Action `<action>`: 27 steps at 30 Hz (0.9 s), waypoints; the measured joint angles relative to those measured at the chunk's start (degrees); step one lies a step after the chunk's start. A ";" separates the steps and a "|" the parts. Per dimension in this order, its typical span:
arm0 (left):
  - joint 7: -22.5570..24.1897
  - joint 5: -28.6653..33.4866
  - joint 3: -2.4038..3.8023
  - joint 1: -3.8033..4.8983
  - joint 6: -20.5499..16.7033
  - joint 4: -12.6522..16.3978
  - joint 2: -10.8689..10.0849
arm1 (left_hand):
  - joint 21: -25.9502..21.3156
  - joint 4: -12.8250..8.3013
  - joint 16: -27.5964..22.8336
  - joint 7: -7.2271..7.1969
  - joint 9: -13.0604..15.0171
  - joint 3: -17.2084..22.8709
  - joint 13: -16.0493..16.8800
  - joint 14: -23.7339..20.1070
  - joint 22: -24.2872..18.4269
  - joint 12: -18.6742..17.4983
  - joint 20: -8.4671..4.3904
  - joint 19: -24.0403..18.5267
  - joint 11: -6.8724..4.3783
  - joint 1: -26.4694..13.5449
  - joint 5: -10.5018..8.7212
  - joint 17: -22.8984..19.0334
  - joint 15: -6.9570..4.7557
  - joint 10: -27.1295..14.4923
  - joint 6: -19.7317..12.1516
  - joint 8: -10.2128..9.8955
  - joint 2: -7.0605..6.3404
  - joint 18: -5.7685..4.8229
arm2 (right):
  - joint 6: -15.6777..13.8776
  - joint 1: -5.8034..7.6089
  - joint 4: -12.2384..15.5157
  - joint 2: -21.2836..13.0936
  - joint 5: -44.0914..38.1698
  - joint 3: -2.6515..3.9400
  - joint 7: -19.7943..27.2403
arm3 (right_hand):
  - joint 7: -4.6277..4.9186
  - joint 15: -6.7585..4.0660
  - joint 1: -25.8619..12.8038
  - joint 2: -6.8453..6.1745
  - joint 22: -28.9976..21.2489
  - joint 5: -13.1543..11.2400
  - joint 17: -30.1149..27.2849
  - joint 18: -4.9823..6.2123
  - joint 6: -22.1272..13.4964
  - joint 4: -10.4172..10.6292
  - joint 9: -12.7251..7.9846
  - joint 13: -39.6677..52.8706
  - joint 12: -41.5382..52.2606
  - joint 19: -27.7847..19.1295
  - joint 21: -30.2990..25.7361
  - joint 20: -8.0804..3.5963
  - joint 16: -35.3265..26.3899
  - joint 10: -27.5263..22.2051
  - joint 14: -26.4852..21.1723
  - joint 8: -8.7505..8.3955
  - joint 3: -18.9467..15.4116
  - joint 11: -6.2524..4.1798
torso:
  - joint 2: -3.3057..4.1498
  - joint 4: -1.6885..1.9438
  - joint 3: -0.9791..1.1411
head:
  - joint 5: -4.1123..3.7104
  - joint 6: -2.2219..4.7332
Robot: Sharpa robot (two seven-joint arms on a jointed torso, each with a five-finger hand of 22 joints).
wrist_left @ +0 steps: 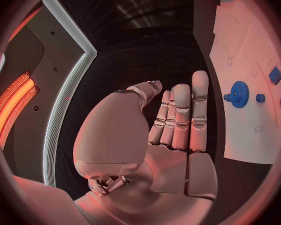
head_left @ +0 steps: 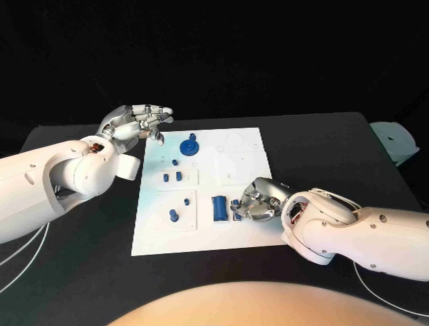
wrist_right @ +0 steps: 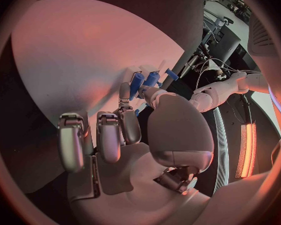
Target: Assemble the parts on the task board
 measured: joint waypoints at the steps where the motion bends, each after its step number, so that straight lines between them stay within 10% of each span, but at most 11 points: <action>1: 0.00 0.00 0.00 0.00 0.00 0.00 0.00 | 0.00 0.00 0.00 0.00 0.00 0.00 0.00 0.00 0.00 0.00 0.00 0.00 0.00 0.00 0.00 0.00 0.00 0.00 0.00 0.00 0.00 0.00 | 0.00 0.00 -0.03 0.01 -0.05 0.00 -0.01 | 0.00 0.00 -0.61 -0.26 0.00 0.06 0.00 0.00 0.00 0.09 -0.03 0.00 0.00 0.00 0.00 0.00 0.00 0.00 0.00 -0.14 -0.77 0.00 | 0.00 0.00 0.00 | 0.00 0.00; 18: -0.06 0.00 0.00 0.00 0.00 0.01 -0.08 | 0.00 -0.08 0.00 0.00 0.09 0.40 0.08 -0.21 0.00 0.33 -0.21 -0.21 0.22 0.00 0.00 -0.08 -0.21 -0.21 0.00 0.38 0.00 -0.01 | -0.29 -0.03 0.14 -0.72 -1.57 -0.02 0.02 | 0.00 0.00 -2.16 0.32 -0.02 -1.49 -0.01 0.00 0.00 -0.18 -0.36 -0.01 -1.04 0.00 -0.32 0.00 0.00 0.00 0.00 -0.43 -6.56 0.00 | 0.01 -0.03 0.00 | 0.07 -0.15; 27: -0.03 0.00 -0.01 0.00 -0.01 -0.34 -0.09 | -0.24 -0.07 0.00 -0.06 0.17 0.40 0.15 -0.42 -0.07 0.65 -0.21 -0.21 0.21 -0.64 0.00 -0.19 0.00 -0.21 -0.06 0.47 0.00 0.00 | -4.25 1.10 0.55 -3.67 0.14 -0.11 6.25 | 2.77 1.55 5.41 -0.22 -0.03 -0.18 -0.02 -0.01 -5.88 -0.46 -1.99 -0.02 -8.88 0.01 -7.12 0.67 -1.58 -2.27 -0.13 -5.06 -8.60 2.15 | -0.20 -0.07 -0.04 | 0.02 0.34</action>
